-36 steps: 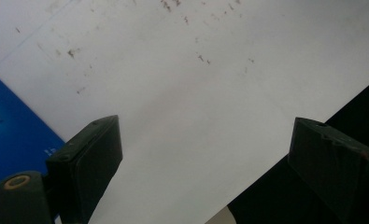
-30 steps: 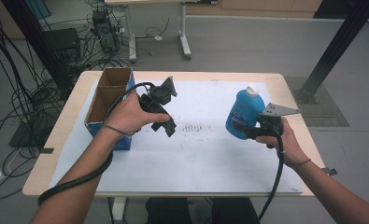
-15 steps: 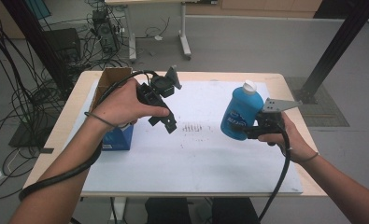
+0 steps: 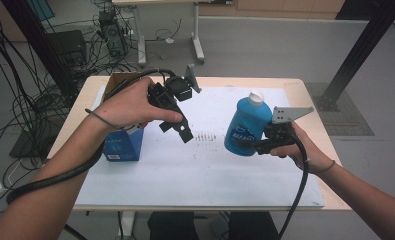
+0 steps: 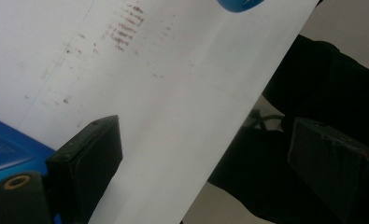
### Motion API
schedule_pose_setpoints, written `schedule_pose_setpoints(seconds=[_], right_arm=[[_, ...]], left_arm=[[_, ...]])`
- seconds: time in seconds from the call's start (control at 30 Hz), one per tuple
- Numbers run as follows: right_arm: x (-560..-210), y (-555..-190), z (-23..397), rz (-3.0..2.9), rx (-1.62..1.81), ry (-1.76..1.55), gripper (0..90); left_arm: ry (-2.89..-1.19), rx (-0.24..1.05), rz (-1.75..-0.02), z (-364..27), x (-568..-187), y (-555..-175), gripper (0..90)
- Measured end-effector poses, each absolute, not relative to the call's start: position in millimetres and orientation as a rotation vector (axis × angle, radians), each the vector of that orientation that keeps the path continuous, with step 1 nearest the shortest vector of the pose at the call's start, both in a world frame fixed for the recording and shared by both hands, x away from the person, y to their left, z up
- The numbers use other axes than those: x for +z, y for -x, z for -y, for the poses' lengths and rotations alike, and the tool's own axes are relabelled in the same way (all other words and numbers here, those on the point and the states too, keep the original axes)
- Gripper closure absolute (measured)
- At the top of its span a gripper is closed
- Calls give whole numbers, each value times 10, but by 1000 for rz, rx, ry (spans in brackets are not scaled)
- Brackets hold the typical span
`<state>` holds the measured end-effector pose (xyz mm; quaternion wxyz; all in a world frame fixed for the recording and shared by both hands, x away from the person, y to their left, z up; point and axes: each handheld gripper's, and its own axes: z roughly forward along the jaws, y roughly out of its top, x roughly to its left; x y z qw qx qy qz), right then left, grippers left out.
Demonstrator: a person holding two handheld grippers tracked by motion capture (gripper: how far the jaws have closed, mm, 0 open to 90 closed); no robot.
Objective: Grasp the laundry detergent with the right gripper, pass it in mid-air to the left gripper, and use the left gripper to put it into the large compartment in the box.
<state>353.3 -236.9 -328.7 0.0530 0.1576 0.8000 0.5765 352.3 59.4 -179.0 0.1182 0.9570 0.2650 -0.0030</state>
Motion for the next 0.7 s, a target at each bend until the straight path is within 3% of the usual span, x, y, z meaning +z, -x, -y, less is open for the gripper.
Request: schedule_pose_setpoints(seconds=[0.7], right_arm=[[-3234,-3580,1859,-2592,1794,-162,415]], left_arm=[[-2865,-34,-602,-424,-1675,-3392,104]])
